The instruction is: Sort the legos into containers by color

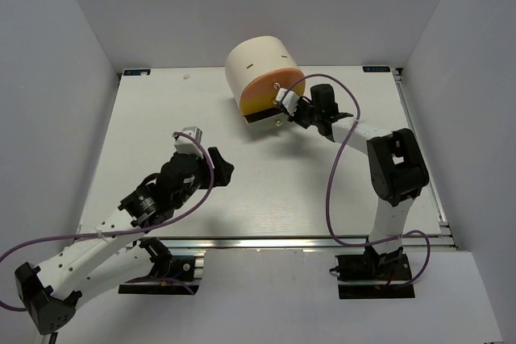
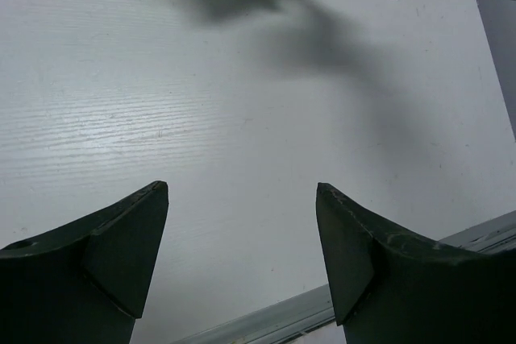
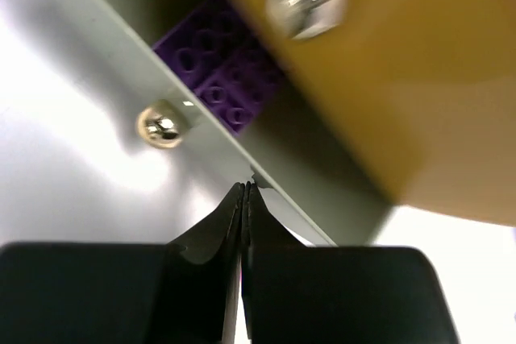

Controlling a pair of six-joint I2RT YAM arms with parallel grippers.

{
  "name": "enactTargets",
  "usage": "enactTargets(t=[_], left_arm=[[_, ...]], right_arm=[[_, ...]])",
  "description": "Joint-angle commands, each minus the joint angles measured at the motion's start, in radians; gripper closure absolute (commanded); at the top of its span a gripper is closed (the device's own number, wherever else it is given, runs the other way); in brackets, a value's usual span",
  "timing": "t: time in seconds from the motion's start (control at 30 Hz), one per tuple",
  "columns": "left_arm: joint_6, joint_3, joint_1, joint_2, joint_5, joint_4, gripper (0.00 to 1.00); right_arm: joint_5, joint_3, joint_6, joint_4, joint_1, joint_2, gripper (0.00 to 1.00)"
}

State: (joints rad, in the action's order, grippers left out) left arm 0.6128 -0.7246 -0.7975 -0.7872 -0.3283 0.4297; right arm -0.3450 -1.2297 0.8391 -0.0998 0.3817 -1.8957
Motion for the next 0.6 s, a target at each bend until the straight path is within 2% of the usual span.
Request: enactTargets(t=[0.0,0.37,0.57], left_arm=[[0.076,0.022,0.003,0.043,-0.026,0.017,0.16],[0.13,0.077,-0.006,0.055,-0.018,0.011,0.16],[0.139,0.09,-0.006,0.059,-0.011,0.0,0.16]], right_arm=[[0.161,0.003,-0.087,-0.273,0.031,-0.029,1.0],[0.147,-0.125,-0.156,-0.262,0.043,-0.129,1.0],[0.156,-0.123,-0.175,-0.252,0.037,-0.123,1.0]])
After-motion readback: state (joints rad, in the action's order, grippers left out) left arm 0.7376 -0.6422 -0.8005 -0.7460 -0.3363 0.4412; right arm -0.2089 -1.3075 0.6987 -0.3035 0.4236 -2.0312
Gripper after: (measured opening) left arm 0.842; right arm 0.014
